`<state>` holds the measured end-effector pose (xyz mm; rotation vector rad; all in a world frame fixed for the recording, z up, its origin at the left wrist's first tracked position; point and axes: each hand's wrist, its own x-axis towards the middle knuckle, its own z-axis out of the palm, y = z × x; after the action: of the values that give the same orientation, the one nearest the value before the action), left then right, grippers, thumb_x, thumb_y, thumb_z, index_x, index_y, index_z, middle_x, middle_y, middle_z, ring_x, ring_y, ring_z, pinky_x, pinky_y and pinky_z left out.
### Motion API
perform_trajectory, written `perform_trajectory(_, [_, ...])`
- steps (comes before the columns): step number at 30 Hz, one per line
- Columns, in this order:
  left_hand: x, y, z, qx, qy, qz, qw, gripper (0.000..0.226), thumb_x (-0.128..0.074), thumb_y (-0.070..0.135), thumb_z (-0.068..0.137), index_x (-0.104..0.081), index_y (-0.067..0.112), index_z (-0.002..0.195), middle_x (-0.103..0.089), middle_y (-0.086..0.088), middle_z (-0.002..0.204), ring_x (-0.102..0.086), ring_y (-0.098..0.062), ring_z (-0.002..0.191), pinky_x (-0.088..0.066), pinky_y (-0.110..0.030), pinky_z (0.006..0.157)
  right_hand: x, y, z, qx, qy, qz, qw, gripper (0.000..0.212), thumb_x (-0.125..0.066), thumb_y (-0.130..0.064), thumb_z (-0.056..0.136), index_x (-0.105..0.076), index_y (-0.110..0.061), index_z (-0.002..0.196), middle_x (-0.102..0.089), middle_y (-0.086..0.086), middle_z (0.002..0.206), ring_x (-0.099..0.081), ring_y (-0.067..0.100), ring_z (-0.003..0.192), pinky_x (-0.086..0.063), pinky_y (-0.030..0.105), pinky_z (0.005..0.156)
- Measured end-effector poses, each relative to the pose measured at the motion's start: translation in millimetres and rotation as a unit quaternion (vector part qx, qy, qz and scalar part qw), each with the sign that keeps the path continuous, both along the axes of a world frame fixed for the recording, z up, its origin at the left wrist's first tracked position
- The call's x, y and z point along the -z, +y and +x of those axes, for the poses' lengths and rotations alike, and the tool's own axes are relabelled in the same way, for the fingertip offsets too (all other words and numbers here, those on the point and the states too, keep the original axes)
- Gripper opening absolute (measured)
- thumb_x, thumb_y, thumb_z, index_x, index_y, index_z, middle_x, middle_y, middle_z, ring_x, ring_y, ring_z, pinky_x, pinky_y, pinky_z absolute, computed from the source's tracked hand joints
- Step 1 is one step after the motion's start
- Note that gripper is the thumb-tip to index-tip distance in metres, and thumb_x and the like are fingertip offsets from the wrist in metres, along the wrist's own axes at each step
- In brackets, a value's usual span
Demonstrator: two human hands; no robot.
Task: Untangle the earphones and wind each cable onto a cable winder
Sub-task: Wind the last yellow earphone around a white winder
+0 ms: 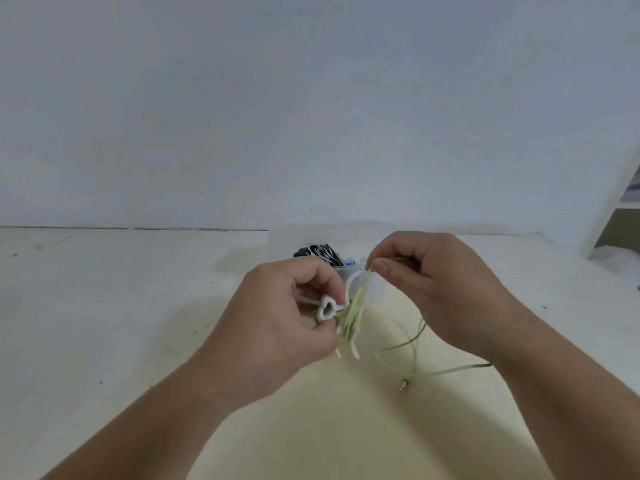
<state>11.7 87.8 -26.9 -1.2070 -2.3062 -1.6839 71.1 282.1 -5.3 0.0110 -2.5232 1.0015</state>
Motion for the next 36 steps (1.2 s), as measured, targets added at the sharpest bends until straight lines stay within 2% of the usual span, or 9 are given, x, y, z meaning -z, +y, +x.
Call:
perform_trajectory(6, [-3, 3, -2, 0.006, -0.115, 0.141, 0.983, 0.017, -0.073, 0.012, 0.058, -0.067, 0.016, 0.072, -0.067, 0.000, 0.070, -0.063, -0.015, 0.065, -0.050, -0.023, 0.060, 18, -14, -12, -0.068, -0.090, 0.000, 0.994, 0.037, -0.052, -0.023, 0.101, -0.062, -0.032, 0.066, -0.040, -0.010, 0.056, -0.035, 0.010, 0.054, -0.032, 0.027, 0.055])
perform_trajectory(9, [-4, 2, -5, -0.051, -0.110, 0.158, 0.980, 0.016, -0.074, 0.006, 0.062, -0.064, 0.013, 0.073, -0.066, 0.005, 0.066, -0.062, -0.009, 0.060, -0.047, -0.017, 0.057, 28, -24, -13, -0.142, -0.144, -0.043, 0.978, 0.030, -0.049, -0.027, 0.103, -0.068, -0.024, 0.080, -0.039, -0.001, 0.063, -0.034, 0.016, 0.057, -0.030, 0.030, 0.056])
perform_trajectory(12, [-2, 2, -8, -0.091, -0.092, 0.140, 0.982, 0.020, -0.074, -0.008, 0.072, -0.063, 0.008, 0.077, -0.066, 0.002, 0.069, -0.062, -0.008, 0.056, -0.044, -0.014, 0.053, 29, -27, -10, -0.193, -0.171, -0.095, 0.962, 0.027, -0.050, -0.026, 0.104, -0.072, -0.018, 0.091, -0.039, -0.007, 0.060, -0.036, 0.011, 0.054, -0.033, 0.024, 0.055])
perform_trajectory(18, [0, 2, -10, -0.112, -0.052, 0.133, 0.983, 0.016, -0.072, 0.000, 0.069, -0.061, 0.010, 0.076, -0.063, 0.003, 0.067, -0.053, -0.004, 0.047, -0.036, -0.010, 0.048, 22, -20, -7, -0.213, -0.197, -0.125, 0.949, 0.026, -0.052, -0.021, 0.103, -0.074, -0.009, 0.095, -0.039, -0.007, 0.059, -0.037, 0.010, 0.054, -0.037, 0.020, 0.056])
perform_trajectory(23, [3, 2, -9, -0.159, 0.015, 0.083, 0.984, 0.029, -0.071, -0.009, 0.072, -0.061, 0.018, 0.074, -0.066, 0.001, 0.066, -0.057, -0.003, 0.051, -0.040, -0.010, 0.050, 21, -23, -5, -0.212, -0.195, -0.096, 0.953, 0.029, -0.050, -0.023, 0.103, -0.075, -0.014, 0.092, -0.039, -0.009, 0.058, -0.037, 0.009, 0.054, -0.036, 0.026, 0.058])
perform_trajectory(26, [6, 1, -7, -0.168, 0.067, 0.050, 0.982, 0.034, -0.073, -0.005, 0.070, -0.061, 0.026, 0.075, -0.067, 0.008, 0.073, -0.067, -0.009, 0.067, -0.054, -0.024, 0.062, 19, -26, -2, -0.220, -0.187, -0.097, 0.953, 0.030, -0.050, -0.027, 0.103, -0.074, -0.016, 0.089, -0.038, -0.008, 0.059, -0.035, 0.013, 0.055, -0.032, 0.032, 0.058])
perform_trajectory(29, [5, 0, -6, -0.161, 0.133, 0.018, 0.978, 0.036, -0.073, -0.004, 0.068, -0.060, 0.028, 0.078, -0.063, 0.009, 0.078, -0.066, -0.013, 0.076, -0.057, -0.037, 0.070, 14, -27, 1, -0.216, -0.165, -0.087, 0.959, 0.030, -0.054, -0.035, 0.099, -0.074, -0.018, 0.084, -0.038, -0.006, 0.060, -0.035, 0.019, 0.059, -0.032, 0.036, 0.060])
perform_trajectory(34, [3, -2, -9, -0.140, 0.156, -0.017, 0.978, 0.033, -0.069, -0.005, 0.067, -0.061, 0.025, 0.076, -0.063, 0.008, 0.080, -0.063, -0.015, 0.076, -0.054, -0.038, 0.070, -2, -13, 8, -0.151, -0.073, -0.099, 0.981, 0.020, -0.064, -0.031, 0.091, -0.075, -0.022, 0.076, -0.045, -0.012, 0.052, -0.041, 0.011, 0.054, -0.037, 0.025, 0.057])
perform_trajectory(36, [3, -4, -9, -0.133, 0.145, -0.025, 0.980, 0.032, -0.068, -0.005, 0.068, -0.062, 0.026, 0.076, -0.064, 0.008, 0.080, -0.065, -0.016, 0.076, -0.055, -0.039, 0.071, -6, -8, 10, -0.118, -0.039, -0.079, 0.989, 0.019, -0.066, -0.029, 0.091, -0.075, -0.022, 0.076, -0.049, -0.005, 0.055, -0.040, 0.011, 0.055, -0.036, 0.022, 0.055])
